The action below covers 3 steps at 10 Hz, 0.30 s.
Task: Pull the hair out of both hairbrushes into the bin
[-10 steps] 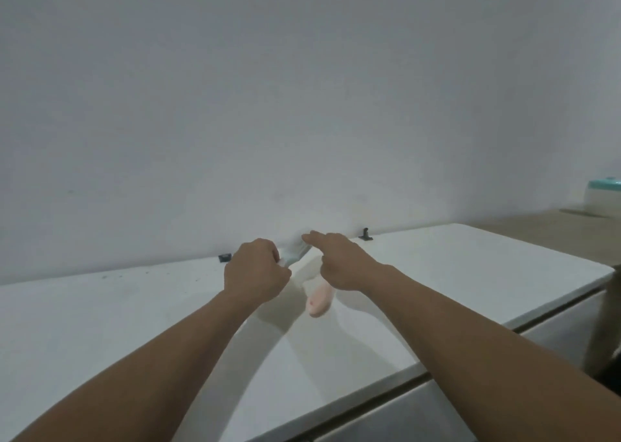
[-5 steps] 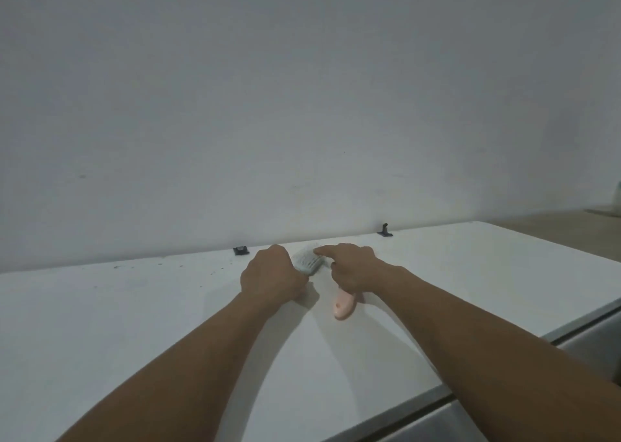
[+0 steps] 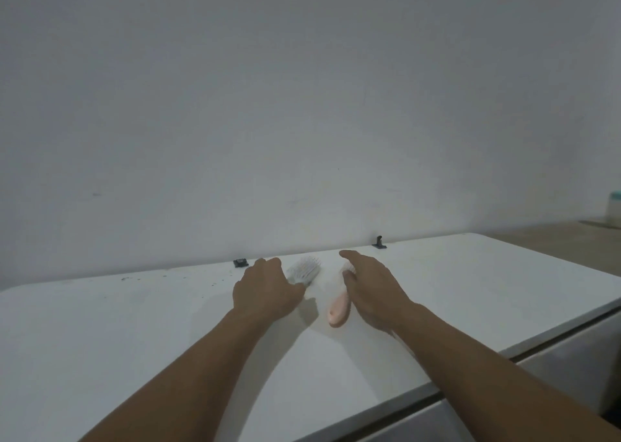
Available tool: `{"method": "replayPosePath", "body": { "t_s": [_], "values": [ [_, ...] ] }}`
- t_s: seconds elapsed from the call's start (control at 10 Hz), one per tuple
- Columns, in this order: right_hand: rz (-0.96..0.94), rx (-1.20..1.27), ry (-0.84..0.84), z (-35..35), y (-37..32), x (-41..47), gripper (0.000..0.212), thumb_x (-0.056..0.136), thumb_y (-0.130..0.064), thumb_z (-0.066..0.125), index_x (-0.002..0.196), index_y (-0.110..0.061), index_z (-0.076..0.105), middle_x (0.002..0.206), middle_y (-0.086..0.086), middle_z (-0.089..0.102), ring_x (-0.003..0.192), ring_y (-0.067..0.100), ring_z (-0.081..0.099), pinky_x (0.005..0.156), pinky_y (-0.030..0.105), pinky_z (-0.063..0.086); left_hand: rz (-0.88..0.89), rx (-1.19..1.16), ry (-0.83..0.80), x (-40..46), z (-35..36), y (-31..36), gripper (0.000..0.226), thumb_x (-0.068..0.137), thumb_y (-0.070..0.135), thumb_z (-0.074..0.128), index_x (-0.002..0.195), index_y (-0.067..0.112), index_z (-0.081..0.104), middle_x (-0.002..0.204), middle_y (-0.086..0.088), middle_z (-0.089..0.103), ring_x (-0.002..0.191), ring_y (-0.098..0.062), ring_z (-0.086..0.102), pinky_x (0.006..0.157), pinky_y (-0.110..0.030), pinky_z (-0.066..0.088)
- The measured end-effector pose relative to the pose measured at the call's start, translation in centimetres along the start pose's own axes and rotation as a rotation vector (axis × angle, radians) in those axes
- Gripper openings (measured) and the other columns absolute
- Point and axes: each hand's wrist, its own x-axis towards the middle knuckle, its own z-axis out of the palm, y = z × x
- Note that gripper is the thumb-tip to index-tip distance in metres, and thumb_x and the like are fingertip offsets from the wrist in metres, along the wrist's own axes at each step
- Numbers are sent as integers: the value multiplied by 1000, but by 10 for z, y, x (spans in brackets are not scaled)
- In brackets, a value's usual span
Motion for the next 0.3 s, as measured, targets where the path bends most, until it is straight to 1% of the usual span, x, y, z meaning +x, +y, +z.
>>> {"method": "replayPosePath", "body": {
  "t_s": [0.1, 0.2, 0.3],
  "values": [
    [-33, -12, 70, -3, 9, -24, 45, 102, -21, 40, 147, -19, 38, 153, -1, 42, 143, 17, 34, 115, 32, 24, 118, 114, 125, -17, -4, 11, 46, 85, 42, 54, 122, 15, 54, 126, -4, 53, 120, -26, 46, 94, -38, 41],
    [-15, -9, 77, -9, 20, -41, 48, 102, -25, 44, 149, -18, 35, 157, 0, 37, 145, 19, 31, 117, 34, 24, 265, 131, 242, -35, -10, 24, 42, 85, 42, 52, 119, 17, 55, 124, -2, 54, 117, -24, 46, 93, -35, 38],
    [14, -4, 81, -17, 31, -56, 54, 101, -29, 45, 152, -20, 29, 162, 0, 28, 149, 19, 25, 121, 36, 22, 378, 106, 276, -65, -5, 33, 47, 83, 44, 51, 121, 18, 58, 126, -1, 55, 115, -23, 49, 92, -35, 39]
  ]
}}
